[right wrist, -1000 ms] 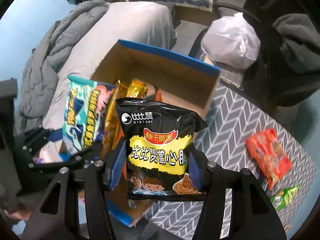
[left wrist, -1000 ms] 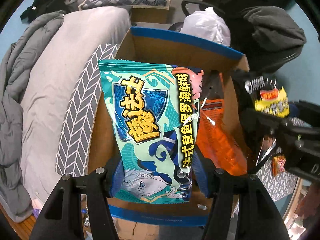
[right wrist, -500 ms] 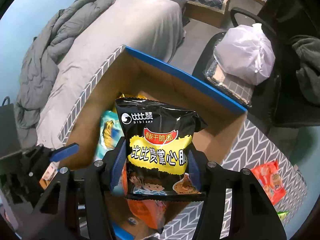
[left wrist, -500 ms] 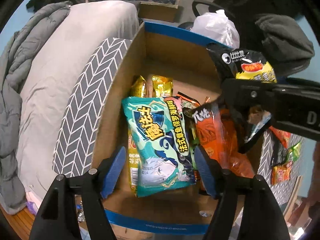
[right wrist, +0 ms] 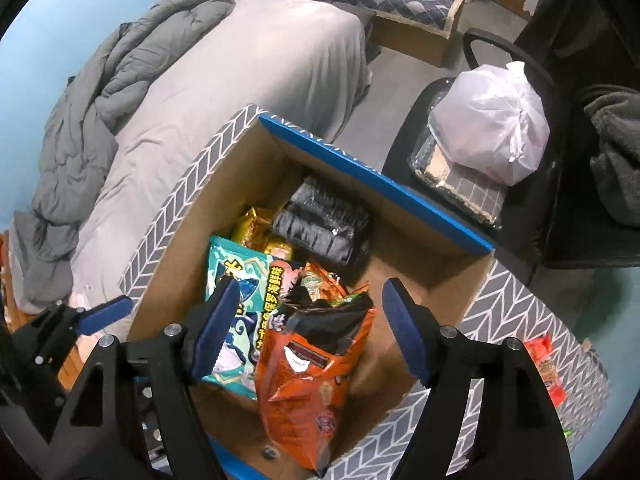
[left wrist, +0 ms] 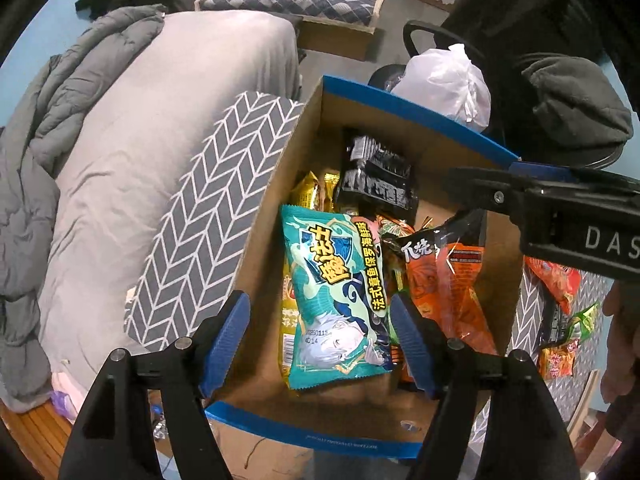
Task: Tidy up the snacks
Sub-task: 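Move both tools back over the remaining snacks on the table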
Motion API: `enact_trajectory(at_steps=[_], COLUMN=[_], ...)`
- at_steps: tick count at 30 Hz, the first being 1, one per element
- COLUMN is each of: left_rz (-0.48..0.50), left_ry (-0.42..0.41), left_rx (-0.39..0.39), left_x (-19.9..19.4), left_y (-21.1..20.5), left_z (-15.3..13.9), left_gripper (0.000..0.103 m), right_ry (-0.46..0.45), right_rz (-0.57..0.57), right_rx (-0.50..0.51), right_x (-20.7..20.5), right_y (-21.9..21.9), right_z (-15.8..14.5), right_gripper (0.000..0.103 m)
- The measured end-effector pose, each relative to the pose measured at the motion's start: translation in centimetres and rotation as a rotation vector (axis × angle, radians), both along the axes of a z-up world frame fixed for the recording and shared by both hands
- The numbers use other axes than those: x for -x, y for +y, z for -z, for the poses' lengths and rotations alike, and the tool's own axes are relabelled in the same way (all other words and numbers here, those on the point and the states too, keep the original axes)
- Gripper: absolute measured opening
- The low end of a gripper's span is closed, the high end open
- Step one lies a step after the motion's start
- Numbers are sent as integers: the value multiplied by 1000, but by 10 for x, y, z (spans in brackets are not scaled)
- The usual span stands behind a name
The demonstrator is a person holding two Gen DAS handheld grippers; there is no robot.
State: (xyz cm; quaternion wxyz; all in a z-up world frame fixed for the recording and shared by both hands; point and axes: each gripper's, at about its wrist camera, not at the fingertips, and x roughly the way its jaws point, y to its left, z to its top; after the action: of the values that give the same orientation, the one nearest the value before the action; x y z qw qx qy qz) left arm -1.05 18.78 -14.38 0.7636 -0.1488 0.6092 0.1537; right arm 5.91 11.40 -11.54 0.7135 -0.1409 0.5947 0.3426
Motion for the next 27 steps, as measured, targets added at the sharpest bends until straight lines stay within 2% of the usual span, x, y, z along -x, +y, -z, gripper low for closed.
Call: enact_trajectory(at_steps=[10,17,27], left_rz=[20,45,176], left_ry=[-15,-25,-25], left_rx=[-23,3,21], left_x=[2,3,-10], left_y=[-14,-34,-88], left_z=[-19,-31,-39], left_gripper=[74,74,74], right_ry=[-42,-44,-19], right_rz=[14,68,199], right_rx=[7,6,12], right_x=[12,17,27], right_y=[-22,-54,-120], right_z=[-18,-26,-25], right_gripper=[76,77,77])
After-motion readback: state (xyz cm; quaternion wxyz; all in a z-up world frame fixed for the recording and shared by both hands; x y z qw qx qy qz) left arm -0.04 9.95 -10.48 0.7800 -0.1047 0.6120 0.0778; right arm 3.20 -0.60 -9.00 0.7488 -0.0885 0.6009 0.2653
